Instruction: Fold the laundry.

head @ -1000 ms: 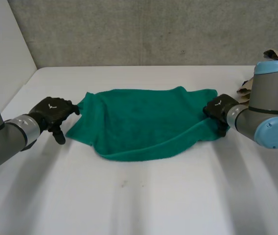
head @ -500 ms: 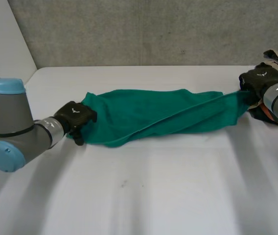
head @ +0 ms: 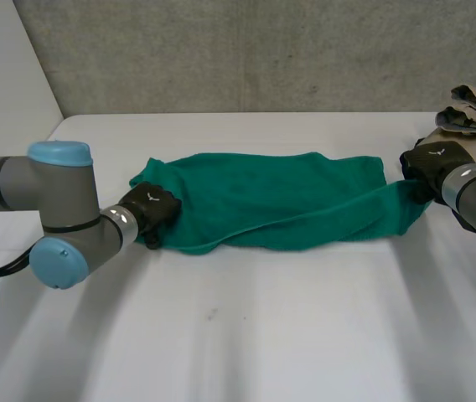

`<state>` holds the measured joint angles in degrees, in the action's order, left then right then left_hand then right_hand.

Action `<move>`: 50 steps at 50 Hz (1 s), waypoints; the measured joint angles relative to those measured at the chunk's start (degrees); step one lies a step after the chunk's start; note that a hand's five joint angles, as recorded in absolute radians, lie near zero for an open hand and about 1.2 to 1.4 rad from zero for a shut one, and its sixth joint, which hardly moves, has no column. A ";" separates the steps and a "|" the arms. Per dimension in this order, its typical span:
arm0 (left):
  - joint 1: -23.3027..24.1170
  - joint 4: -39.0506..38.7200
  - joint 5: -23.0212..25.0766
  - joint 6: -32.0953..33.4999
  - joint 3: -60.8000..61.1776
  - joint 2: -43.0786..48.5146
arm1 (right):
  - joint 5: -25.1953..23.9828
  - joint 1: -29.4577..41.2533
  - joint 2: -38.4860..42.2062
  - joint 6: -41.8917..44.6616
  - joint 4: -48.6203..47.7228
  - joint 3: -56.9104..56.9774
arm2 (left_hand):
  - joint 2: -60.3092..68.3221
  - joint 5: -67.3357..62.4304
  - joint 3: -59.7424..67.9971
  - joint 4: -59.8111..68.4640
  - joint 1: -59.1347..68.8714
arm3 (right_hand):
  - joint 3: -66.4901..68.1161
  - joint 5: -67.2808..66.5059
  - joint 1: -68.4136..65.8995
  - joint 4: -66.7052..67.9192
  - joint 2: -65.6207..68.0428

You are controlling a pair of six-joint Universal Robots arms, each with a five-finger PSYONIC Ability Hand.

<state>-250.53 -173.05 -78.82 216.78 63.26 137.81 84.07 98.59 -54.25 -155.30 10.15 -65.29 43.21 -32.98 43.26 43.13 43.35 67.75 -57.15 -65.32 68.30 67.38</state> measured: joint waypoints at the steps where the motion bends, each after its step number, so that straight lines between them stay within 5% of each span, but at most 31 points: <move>1: 0.20 0.04 -0.26 0.37 -0.35 0.34 | -0.04 -0.01 -0.03 0.00 -0.08 -0.26 | -0.07 0.00 -0.08 -0.02 -0.15 | 0.00 0.00 0.00 0.00 0.00; 27: 3.57 4.52 -2.43 3.22 -10.35 5.79 | -0.94 -0.59 -2.93 0.04 -0.20 -3.77 | 15.27 -15.22 15.02 15.12 14.78 | 0.00 0.00 0.00 0.02 0.00; 31: 3.85 6.99 -2.67 3.43 -11.60 6.21 | -1.16 -0.76 -3.47 0.36 0.02 -4.19 | 12.17 -12.40 12.14 12.23 11.69 | 0.00 0.00 0.00 0.02 0.00; 33: 3.65 8.16 -2.73 3.21 -11.51 5.55 | -1.28 -0.90 -3.76 0.72 0.08 -4.54 | -5.07 3.82 -4.14 -4.15 -6.34 | 0.00 0.00 0.00 0.02 0.00; 35: 3.38 8.75 -2.70 2.86 -10.95 4.69 | -1.41 -1.01 -3.97 1.05 0.08 -4.82 | -5.07 3.82 -4.14 -4.15 -6.34 | 0.00 0.00 0.00 0.02 0.00; 36: 3.16 9.00 -2.65 2.57 -10.42 4.00 | -1.50 -1.06 -4.05 1.20 0.07 -4.95 | -13.57 13.72 -13.50 -13.86 -14.88 | 0.00 0.00 0.00 0.02 0.00; 50: 1.14 8.58 -0.12 0.35 -3.06 -2.59 | -2.54 -1.19 -3.77 2.30 -0.14 -5.54 | -10.67 9.89 -10.70 -10.02 -10.41 | 0.00 0.00 0.00 0.03 0.00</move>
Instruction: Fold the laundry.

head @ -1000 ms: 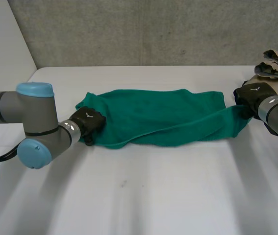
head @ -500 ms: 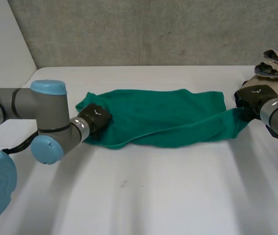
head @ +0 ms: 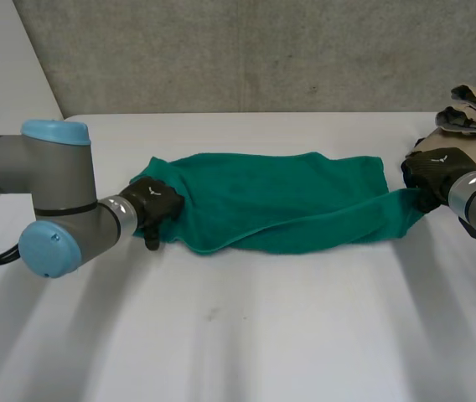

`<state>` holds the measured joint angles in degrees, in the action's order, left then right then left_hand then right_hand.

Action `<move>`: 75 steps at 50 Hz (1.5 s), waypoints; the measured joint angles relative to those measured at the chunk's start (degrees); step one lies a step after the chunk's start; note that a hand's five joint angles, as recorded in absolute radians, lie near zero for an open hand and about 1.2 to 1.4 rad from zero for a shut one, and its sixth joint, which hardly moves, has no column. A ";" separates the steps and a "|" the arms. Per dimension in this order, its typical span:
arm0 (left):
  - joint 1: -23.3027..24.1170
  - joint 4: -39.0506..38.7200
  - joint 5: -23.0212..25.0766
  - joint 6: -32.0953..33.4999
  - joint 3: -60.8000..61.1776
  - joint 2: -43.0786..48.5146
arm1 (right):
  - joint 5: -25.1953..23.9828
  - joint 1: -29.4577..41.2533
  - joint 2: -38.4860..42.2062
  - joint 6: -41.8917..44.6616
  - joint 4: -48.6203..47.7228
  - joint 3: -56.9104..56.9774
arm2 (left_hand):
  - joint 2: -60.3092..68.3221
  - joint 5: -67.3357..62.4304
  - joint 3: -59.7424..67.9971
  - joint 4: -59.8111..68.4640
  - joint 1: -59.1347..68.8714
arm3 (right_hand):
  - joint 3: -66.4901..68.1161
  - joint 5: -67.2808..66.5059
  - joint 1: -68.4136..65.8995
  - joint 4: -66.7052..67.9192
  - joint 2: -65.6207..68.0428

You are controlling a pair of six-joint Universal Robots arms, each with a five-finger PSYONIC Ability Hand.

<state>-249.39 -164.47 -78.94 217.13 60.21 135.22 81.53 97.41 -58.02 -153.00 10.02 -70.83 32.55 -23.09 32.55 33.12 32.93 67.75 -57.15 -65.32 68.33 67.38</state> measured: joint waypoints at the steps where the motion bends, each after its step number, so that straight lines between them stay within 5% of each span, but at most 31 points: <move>1: 0.03 -0.06 0.09 -0.02 0.00 0.11 | 0.00 0.01 0.04 0.00 0.00 0.01 | 0.00 0.00 0.00 0.00 0.00 | 0.00 0.00 0.00 0.00 0.00; 27: 6.00 -0.61 -3.46 -0.34 -10.98 9.17 | 0.04 -0.73 0.76 0.05 -0.09 -0.01 | 10.83 -10.06 10.85 10.20 10.96 | 0.00 0.00 0.00 0.00 0.00; 31: 6.68 -0.53 -4.83 1.13 -13.44 10.91 | 0.00 -1.13 0.58 0.07 0.08 -0.05 | 32.79 -31.47 32.03 31.71 33.65 | 0.00 0.00 0.00 0.00 0.00; 35: 6.78 -0.21 -6.36 2.56 -14.01 10.47 | -0.10 -1.44 -0.04 0.12 0.63 -0.26 | 35.83 -33.79 35.35 35.19 34.14 | 0.00 0.00 0.00 0.00 0.00; 41: 5.82 2.52 -8.45 3.65 -8.64 1.47 | -1.31 -2.13 -3.98 1.22 3.71 -1.03 | 35.84 -33.79 35.35 35.20 34.14 | 0.00 0.00 0.00 0.00 0.00; 51: 2.64 7.62 -4.96 3.09 2.69 -35.77 | -7.27 -4.53 -20.26 3.15 11.48 3.72 | 35.95 -33.79 35.45 35.25 34.14 | 0.49 0.00 0.00 0.24 0.16; 58: 0.14 6.68 -2.50 0.91 -1.55 -45.94 | -7.58 -5.96 -25.44 -2.87 15.62 11.91 | 35.95 -33.79 35.45 35.26 34.14 | 0.49 -0.33 0.00 0.26 0.16; 65: -1.69 8.81 -1.47 0.42 -5.85 -39.95 | -8.25 -4.92 -22.91 -5.05 19.01 16.21 | 35.95 -33.79 35.45 35.26 34.14 | 0.49 -0.33 0.00 0.25 0.16; 75: -2.21 2.02 -1.12 0.69 -17.90 -16.38 | -2.28 3.40 -9.40 -5.37 11.33 19.65 | 35.96 -33.79 35.51 35.27 34.14 | 0.49 -0.49 0.00 0.26 0.16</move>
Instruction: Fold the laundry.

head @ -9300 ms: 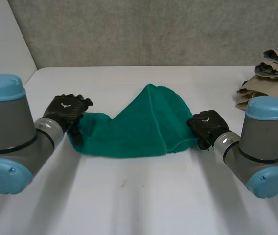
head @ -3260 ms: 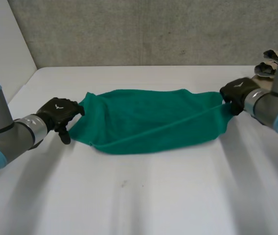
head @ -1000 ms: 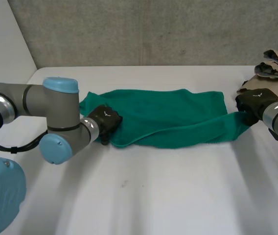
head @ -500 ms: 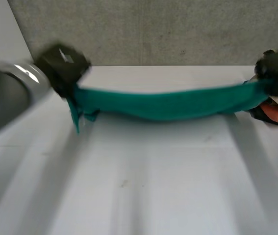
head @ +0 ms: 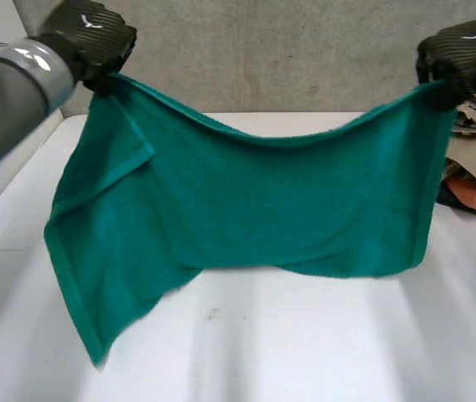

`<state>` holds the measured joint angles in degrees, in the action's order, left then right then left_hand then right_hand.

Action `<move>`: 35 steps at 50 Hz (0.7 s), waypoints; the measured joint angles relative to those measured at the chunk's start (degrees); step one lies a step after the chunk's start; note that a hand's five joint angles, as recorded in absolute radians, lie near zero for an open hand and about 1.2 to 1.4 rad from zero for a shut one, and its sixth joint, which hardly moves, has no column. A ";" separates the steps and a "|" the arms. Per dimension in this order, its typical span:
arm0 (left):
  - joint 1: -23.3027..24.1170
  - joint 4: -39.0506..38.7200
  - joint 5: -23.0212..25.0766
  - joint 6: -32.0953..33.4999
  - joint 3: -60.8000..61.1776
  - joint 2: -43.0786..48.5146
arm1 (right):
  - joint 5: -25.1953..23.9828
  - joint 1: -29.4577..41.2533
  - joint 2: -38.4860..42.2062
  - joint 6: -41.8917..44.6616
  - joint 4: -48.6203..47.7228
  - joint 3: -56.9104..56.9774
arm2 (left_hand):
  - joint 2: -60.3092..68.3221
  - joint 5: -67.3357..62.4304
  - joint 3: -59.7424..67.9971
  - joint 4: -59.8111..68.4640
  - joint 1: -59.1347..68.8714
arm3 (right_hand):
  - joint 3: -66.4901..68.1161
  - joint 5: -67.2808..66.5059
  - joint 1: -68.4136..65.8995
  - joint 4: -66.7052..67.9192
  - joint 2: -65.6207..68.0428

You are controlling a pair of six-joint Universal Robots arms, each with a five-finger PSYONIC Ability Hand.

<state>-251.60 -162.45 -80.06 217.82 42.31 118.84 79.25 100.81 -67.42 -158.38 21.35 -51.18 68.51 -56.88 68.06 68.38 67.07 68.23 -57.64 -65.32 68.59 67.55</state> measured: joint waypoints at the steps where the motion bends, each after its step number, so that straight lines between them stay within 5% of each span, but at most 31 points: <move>1: -0.03 -2.24 -0.08 -0.13 -3.33 3.51 | 2.02 1.40 2.34 -0.39 -3.84 1.10 | 0.03 0.00 0.01 0.00 0.00 | 0.00 0.00 0.00 0.01 0.00; 6: 0.03 -8.94 -1.80 -2.02 -14.80 11.27 | 8.08 4.10 7.34 -1.85 -16.76 4.86 | 0.04 0.00 0.01 0.01 0.00 | 0.03 0.00 0.00 0.03 0.00; 8: 0.20 -12.80 -4.41 -4.91 -21.86 13.29 | 13.19 5.19 9.72 -3.45 -29.75 8.04 | 0.04 0.00 0.01 0.01 0.00 | 0.03 0.00 0.00 0.03 0.00; 16: 0.29 -20.92 -8.69 -12.97 -24.69 7.55 | 18.48 5.89 9.25 -5.49 -49.46 12.16 | 0.04 0.00 0.01 0.01 0.00 | 0.03 0.00 0.00 0.04 0.00; 24: -1.57 -23.22 -3.27 -14.09 -5.57 -1.41 | 15.01 5.58 5.84 -6.13 -40.77 7.61 | 0.04 0.00 0.01 0.01 0.00 | 0.03 -0.01 0.00 0.04 0.00; 35: -5.55 -23.19 3.33 -9.92 23.39 -4.43 | 6.41 3.41 2.35 -6.64 -25.52 -14.77 | 0.04 0.00 0.01 0.02 0.00 | 0.04 -0.01 0.00 0.04 0.00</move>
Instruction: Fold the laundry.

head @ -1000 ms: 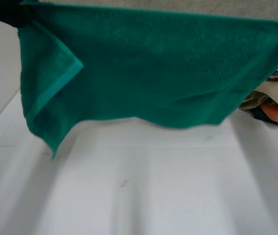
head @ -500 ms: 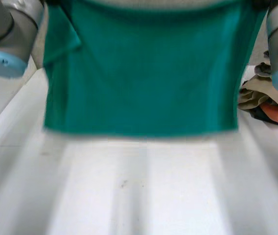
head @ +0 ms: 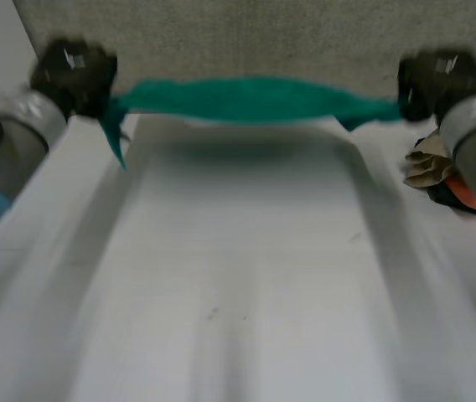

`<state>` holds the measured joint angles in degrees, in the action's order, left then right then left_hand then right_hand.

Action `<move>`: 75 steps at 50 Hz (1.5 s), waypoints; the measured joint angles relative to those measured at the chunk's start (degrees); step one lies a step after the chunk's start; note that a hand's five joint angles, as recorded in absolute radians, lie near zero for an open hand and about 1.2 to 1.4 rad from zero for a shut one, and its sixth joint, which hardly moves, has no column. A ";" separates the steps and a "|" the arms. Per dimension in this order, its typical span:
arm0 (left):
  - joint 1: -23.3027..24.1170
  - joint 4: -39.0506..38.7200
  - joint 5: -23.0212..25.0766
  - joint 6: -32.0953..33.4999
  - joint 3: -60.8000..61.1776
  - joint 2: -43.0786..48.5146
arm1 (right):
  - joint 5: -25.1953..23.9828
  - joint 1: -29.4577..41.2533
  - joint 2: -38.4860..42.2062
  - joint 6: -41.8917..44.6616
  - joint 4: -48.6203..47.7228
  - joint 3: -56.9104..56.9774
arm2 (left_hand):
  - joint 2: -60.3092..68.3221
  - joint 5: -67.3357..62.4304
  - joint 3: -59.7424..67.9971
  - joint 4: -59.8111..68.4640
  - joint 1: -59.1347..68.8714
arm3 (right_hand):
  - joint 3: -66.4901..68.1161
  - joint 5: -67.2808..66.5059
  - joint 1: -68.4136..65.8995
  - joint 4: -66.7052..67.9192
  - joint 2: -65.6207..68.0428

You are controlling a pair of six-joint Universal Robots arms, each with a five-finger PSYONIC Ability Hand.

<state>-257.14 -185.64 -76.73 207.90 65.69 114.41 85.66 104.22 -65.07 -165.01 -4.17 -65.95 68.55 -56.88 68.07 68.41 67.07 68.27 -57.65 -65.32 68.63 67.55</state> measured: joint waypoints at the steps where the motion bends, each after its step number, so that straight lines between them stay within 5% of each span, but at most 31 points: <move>1: -0.92 -0.05 1.22 2.69 4.73 1.25 | -1.71 -0.83 -0.22 0.27 0.53 -5.72 | 0.00 0.00 0.00 0.00 0.00 | 0.00 0.00 0.00 0.00 0.00; 13: -4.49 -2.44 6.14 16.29 14.29 12.00 | -7.23 -4.29 1.18 5.28 -1.99 -22.26 | -1.58 0.33 -1.18 -1.41 -0.27 | 0.00 0.00 0.00 0.00 0.00; 27: -2.74 -4.46 1.38 13.80 11.34 15.84 | -6.48 -4.95 1.33 7.82 -1.91 -21.61 | -28.61 27.09 -28.04 -28.71 -27.71 | 0.00 -0.28 0.00 0.00 0.00; 37: -2.97 -2.70 -1.00 14.18 13.13 15.91 | -3.14 -4.78 1.58 7.05 -1.71 -20.50 | -33.18 32.06 -32.54 -33.11 -31.35 | 0.00 -0.28 0.00 0.00 0.00; 46: -5.17 -3.04 -2.42 16.74 12.76 16.42 | -2.07 -5.10 1.80 7.15 -1.78 -20.52 | -31.86 30.55 -31.44 -31.88 -30.14 | 0.00 -0.28 0.00 0.00 0.00; 50: -6.12 -3.61 -2.58 17.99 12.16 17.09 | -2.05 -5.22 1.76 7.16 -1.65 -20.54 | -21.70 21.03 -21.93 -22.15 -19.15 | 0.00 -0.28 0.00 0.00 0.00; 52: -6.52 -3.77 -2.61 18.43 11.89 17.38 | -2.09 -5.28 1.67 7.17 -1.53 -20.55 | -3.76 3.22 -3.56 -4.12 -0.66 | 0.00 -0.28 0.00 0.00 0.00; 61: -7.56 -1.67 -2.36 18.86 13.45 14.39 | -2.72 -5.72 0.76 8.26 0.03 -20.54 | -0.10 0.65 -0.04 -0.04 -0.07 | 0.00 -0.28 0.00 0.00 0.00; 69: -9.38 12.55 -2.27 24.89 23.23 -0.72 | -7.64 -8.82 -2.52 25.23 16.28 -20.53 | -0.10 0.65 -0.03 -0.03 -0.07 | 0.00 -0.28 0.00 0.00 0.00; 75: -10.67 28.16 -2.44 35.80 31.75 -10.45 | -9.79 -12.97 -4.40 47.23 34.91 -20.32 | -0.06 0.65 -0.03 -0.02 -0.07 | 0.00 -0.63 0.00 0.00 0.00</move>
<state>-267.81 -157.49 -79.18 243.70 97.44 103.96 75.87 91.24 -69.47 -117.78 30.73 -86.27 68.49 -56.24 68.04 68.39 67.00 68.27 -58.28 -65.32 68.63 67.55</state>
